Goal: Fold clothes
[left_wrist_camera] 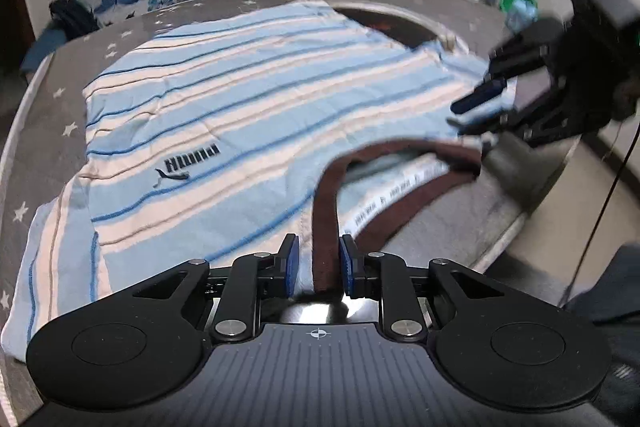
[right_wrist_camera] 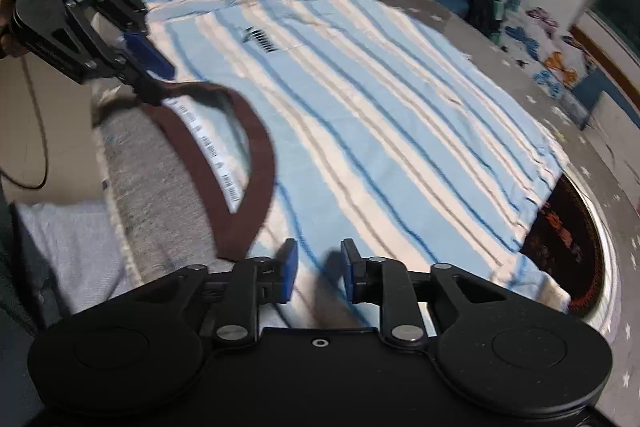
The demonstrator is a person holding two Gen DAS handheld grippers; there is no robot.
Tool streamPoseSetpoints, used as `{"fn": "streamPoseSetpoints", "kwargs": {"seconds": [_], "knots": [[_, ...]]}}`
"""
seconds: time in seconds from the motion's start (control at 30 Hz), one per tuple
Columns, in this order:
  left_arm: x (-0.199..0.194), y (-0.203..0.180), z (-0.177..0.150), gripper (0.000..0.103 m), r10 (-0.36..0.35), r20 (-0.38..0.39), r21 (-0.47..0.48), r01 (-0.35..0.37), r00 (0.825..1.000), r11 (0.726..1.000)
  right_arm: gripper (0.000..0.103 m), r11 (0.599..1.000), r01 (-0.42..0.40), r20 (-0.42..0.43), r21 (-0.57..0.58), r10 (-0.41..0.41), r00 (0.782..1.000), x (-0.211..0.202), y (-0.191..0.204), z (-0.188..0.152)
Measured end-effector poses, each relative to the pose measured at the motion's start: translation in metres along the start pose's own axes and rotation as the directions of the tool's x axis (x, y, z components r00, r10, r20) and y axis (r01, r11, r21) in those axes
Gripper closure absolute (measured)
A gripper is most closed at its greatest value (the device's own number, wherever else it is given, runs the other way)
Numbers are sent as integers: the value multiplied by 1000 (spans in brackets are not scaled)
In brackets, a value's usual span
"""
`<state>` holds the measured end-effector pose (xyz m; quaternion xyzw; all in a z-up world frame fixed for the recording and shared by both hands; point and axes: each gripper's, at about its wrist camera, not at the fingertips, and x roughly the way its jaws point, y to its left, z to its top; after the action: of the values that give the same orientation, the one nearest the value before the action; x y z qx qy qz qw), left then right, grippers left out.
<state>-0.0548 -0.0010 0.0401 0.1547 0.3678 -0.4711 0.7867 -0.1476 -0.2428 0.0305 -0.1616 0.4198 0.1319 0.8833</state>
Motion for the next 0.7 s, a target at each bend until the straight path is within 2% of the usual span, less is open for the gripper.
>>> {"fn": "streamPoseSetpoints", "kwargs": {"seconds": [0.03,0.13,0.23,0.3,0.33,0.37,0.43,0.5,0.57,0.6,0.7], "knots": [[-4,9,8,73,6,27,-22,-6,1000,1000,70,999,-2,3,37,2,1000,0,-6,1],[-9,48,39,68,82,113,-124,-67,990,990,65,998,54,1,39,-54,999,-1,-14,1],[-5,88,65,62,172,162,-244,-129,972,961,58,996,72,-5,52,-72,997,0,-19,-1],[4,108,77,59,206,156,-309,-150,966,939,56,996,74,-19,43,-74,997,4,-18,-3],[16,130,88,58,217,144,-362,-152,966,920,55,997,74,-27,38,-73,997,6,-17,-4],[19,134,90,58,216,142,-372,-150,966,916,55,997,73,-32,34,-72,997,7,-16,-6],[43,165,106,53,218,125,-436,-143,968,888,54,997,68,-33,38,-67,997,10,-16,-7],[58,178,114,50,254,102,-453,-182,962,873,52,997,59,-34,54,-58,998,10,-19,-7],[77,196,122,46,260,80,-500,-187,962,845,50,996,54,-30,66,-52,998,10,-22,-9],[86,205,125,45,259,70,-524,-185,963,831,50,996,53,-30,69,-51,998,9,-22,-9],[106,220,127,45,197,72,-593,-117,978,797,48,996,50,-29,73,-48,998,10,-24,-9]]}}
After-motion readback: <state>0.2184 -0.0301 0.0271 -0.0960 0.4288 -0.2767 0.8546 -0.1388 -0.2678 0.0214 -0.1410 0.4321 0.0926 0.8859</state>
